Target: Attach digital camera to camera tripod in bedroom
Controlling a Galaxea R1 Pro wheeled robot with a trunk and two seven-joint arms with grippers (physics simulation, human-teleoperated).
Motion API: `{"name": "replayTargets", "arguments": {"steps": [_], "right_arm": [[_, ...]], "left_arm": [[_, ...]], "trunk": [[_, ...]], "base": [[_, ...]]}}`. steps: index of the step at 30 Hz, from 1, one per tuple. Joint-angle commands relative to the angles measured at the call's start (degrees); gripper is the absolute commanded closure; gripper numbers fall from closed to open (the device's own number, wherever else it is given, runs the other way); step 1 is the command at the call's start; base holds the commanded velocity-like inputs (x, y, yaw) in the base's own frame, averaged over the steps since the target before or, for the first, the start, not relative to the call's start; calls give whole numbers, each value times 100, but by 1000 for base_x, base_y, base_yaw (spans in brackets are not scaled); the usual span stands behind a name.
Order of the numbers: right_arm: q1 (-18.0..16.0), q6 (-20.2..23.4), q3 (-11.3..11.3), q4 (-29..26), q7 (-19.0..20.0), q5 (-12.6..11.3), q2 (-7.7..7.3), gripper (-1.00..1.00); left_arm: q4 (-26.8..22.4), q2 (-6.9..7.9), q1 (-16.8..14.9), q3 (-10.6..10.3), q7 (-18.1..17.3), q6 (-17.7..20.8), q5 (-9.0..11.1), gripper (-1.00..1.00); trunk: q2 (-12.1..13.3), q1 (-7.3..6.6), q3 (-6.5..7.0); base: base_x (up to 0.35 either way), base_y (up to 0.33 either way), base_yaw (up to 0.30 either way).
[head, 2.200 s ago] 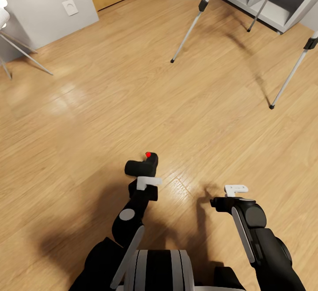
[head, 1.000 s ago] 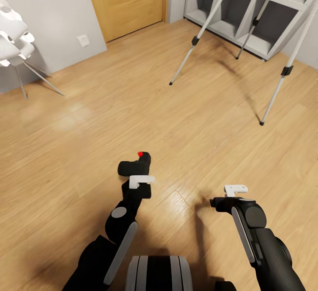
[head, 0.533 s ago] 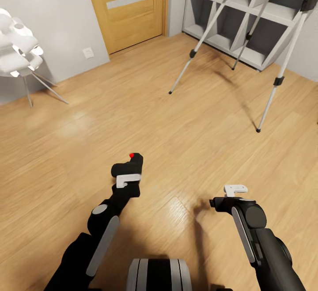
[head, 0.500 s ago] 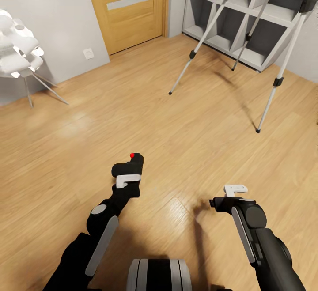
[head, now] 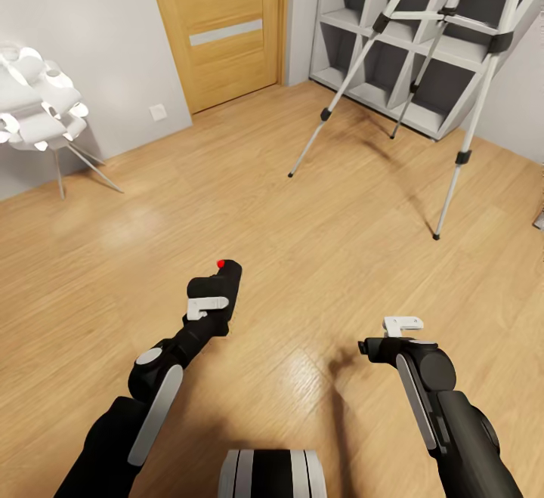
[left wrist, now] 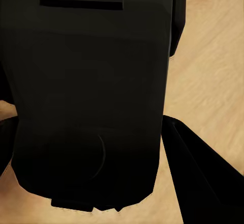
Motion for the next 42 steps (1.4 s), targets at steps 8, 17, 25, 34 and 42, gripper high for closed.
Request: {"name": "replayTargets", "arguments": {"steps": [8,17,25,34,42], "right_arm": [[-3,26,-3,-7,-9,6,-3,-100],[-3,26,-35,1,1,-46,-8,-100],[-3,26,-39,1,-5,-55,-8,-100],[-3,26,-39,1,-6,-47,-8,-100],[-3,26,-37,1,-11,-12,-8,-100]], "left_arm": [[12,25,-5,58,6,10,53,100],[72,389,2,62,-421,-363,591,100],[95,489,3,62,-912,-386,818,100],[99,497,3,62,-938,-378,826,100],[97,497,3,62,-940,-378,826,100]], "trunk": [[9,-21,174],[21,-45,374],[32,-65,551],[44,-88,750],[55,-109,928]], "base": [[0,0,0],[0,0,0],[0,0,0],[0,0,0],[0,0,0]]}}
